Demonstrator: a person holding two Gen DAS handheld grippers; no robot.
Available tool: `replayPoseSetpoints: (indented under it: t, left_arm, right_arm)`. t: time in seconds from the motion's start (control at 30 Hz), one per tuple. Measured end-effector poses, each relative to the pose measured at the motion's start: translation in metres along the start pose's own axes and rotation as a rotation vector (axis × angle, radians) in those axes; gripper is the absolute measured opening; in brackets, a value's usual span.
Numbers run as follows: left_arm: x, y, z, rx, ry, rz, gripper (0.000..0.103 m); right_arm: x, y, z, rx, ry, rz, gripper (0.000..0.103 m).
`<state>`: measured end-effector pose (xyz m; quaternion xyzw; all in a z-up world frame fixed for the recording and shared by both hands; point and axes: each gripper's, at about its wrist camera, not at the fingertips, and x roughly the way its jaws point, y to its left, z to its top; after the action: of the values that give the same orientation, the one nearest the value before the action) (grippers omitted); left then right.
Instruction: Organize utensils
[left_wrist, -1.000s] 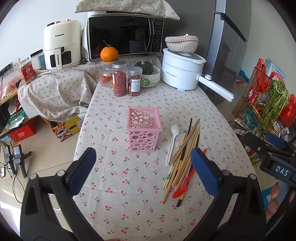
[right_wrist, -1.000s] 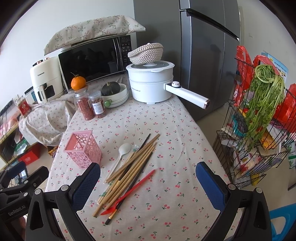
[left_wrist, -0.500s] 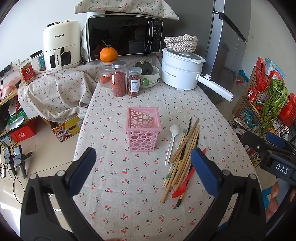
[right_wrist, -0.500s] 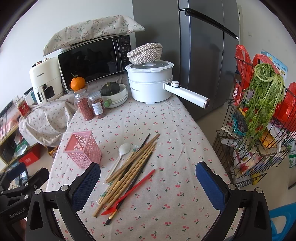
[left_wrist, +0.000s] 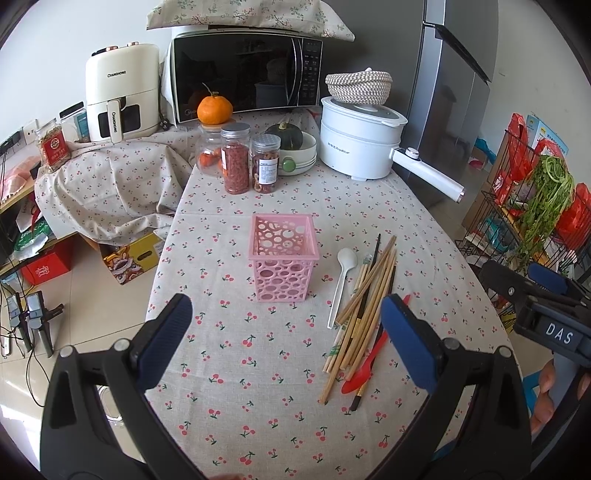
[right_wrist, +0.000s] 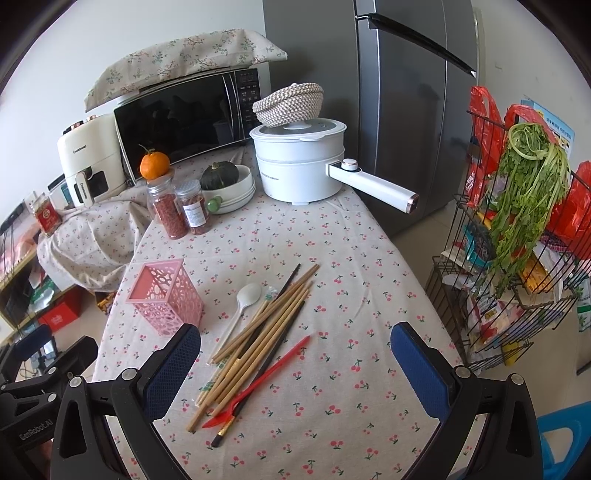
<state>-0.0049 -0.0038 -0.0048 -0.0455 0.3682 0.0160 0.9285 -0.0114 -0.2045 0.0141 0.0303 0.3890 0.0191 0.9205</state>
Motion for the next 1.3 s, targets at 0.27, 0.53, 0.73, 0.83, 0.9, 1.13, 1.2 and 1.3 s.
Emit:
replayPoseSetpoints:
  t: [0.27, 0.53, 0.73, 0.83, 0.9, 1.13, 1.2, 1.3]
  left_arm:
    - [0.000, -0.001, 0.000, -0.001, -0.003, -0.002, 0.101]
    - [0.000, -0.001, 0.000, -0.002, -0.001, -0.002, 0.101]
    - [0.000, -0.003, 0.000, 0.002, 0.001, -0.002, 0.102]
    - [0.000, -0.003, 0.000, 0.000, 0.004, -0.003, 0.102]
    - [0.001, -0.004, 0.000, 0.002, 0.011, -0.007, 0.101]
    - [0.016, -0.008, 0.014, 0.044, 0.062, -0.043, 0.101]
    - [0.027, -0.014, 0.018, 0.071, 0.105, -0.054, 0.102]
    - [0.046, -0.029, 0.024, 0.123, 0.188, -0.092, 0.101]
  right_arm:
    - [0.001, 0.001, 0.000, 0.004, 0.003, -0.003, 0.103]
    - [0.001, 0.000, 0.000, 0.003, 0.005, -0.001, 0.103]
    - [0.001, 0.000, 0.001, 0.007, 0.007, -0.002, 0.103]
    - [0.002, 0.000, 0.001, 0.006, 0.008, -0.003, 0.103]
    - [0.002, -0.001, 0.001, 0.006, 0.010, -0.002, 0.103]
    - [0.012, -0.015, 0.013, 0.013, 0.042, -0.020, 0.103]
    - [0.020, -0.022, 0.017, 0.032, 0.064, -0.023, 0.103]
    - [0.038, -0.035, 0.024, 0.072, 0.121, -0.006, 0.103]
